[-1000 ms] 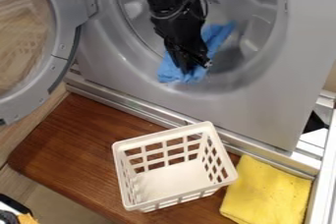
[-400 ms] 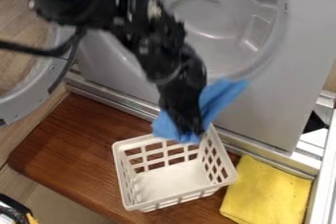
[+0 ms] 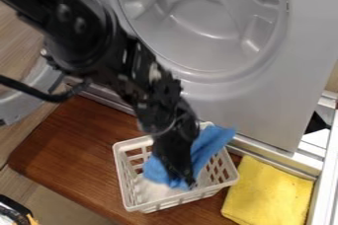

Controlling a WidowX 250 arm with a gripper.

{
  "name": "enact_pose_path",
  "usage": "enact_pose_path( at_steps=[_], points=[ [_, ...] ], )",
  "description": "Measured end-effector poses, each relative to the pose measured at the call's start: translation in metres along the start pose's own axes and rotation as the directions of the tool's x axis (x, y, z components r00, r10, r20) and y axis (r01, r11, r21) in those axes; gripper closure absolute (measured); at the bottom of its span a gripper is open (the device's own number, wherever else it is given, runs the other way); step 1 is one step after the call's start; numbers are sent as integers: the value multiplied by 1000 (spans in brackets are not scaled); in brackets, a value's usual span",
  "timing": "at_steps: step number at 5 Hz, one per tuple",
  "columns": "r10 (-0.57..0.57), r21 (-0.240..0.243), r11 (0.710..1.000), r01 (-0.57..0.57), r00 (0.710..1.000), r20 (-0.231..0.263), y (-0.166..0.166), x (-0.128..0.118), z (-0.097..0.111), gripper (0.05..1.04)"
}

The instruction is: Put the blue cloth in the white basket

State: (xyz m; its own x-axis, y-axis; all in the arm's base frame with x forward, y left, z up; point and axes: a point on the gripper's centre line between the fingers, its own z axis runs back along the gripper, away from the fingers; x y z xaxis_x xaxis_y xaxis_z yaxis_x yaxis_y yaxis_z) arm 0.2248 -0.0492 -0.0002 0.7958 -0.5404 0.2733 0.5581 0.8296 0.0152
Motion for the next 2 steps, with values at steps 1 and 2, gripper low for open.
enact_pose_path(
  at_steps=[1,2],
  points=[
    [42,9,999,-42,997,-70,2,-15,-19,1020],
    [58,-16,998,-60,994,-97,3,-22,-43,1020]
  ],
)
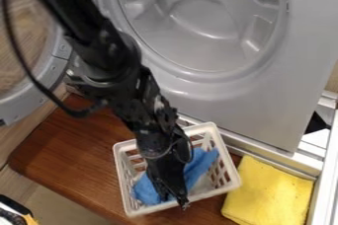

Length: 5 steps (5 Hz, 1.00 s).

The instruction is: Put the blue cloth in the white basket

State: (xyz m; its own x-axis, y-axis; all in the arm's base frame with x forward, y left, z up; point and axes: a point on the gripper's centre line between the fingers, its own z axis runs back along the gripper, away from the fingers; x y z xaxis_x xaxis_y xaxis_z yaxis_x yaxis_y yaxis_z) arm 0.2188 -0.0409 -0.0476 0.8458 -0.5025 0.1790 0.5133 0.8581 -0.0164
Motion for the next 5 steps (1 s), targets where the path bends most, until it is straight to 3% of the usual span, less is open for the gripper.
enact_pose_path(
  at_steps=[1,2,4,5],
  points=[
    [2,-10,1000,-2,1000,3,3,8,-8,1001],
    [13,-18,1000,-13,1000,-11,4,8,-7,852],
    [6,6,1000,-6,1000,19,3,15,12,281],
    [-3,21,1000,2,999,42,3,17,29,80]
  ],
)
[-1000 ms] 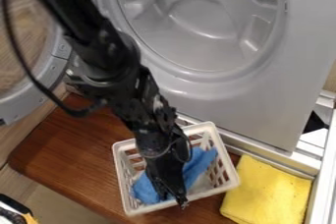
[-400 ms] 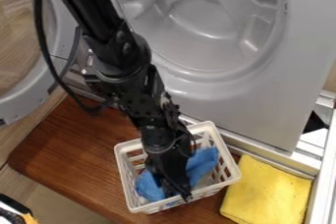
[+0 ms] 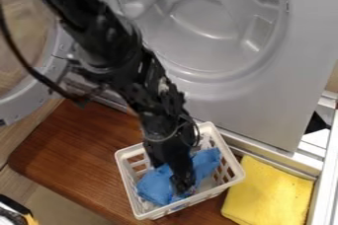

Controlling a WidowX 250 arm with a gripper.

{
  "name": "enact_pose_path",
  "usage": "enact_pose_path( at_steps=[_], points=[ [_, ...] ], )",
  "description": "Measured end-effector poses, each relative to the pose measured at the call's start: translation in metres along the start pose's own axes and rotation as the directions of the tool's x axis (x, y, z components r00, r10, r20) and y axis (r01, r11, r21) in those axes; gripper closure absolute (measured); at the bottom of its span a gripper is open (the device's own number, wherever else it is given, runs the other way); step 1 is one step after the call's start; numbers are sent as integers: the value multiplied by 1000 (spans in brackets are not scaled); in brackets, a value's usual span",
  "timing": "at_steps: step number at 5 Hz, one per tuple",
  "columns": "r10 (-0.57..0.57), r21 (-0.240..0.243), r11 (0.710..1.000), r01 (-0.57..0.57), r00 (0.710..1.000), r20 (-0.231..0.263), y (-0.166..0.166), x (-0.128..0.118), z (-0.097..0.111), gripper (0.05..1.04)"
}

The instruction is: Put the blue cloth in the white basket

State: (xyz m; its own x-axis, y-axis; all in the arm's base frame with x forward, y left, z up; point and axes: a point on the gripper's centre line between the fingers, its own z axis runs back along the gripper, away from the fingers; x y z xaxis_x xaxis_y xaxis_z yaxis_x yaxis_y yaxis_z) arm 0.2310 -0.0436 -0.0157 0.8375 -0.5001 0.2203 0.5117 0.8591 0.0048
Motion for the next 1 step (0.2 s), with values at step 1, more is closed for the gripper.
enact_pose_path(
  at_steps=[1],
  points=[
    [-52,29,998,51,998,47,0,5,31,80]
  ],
)
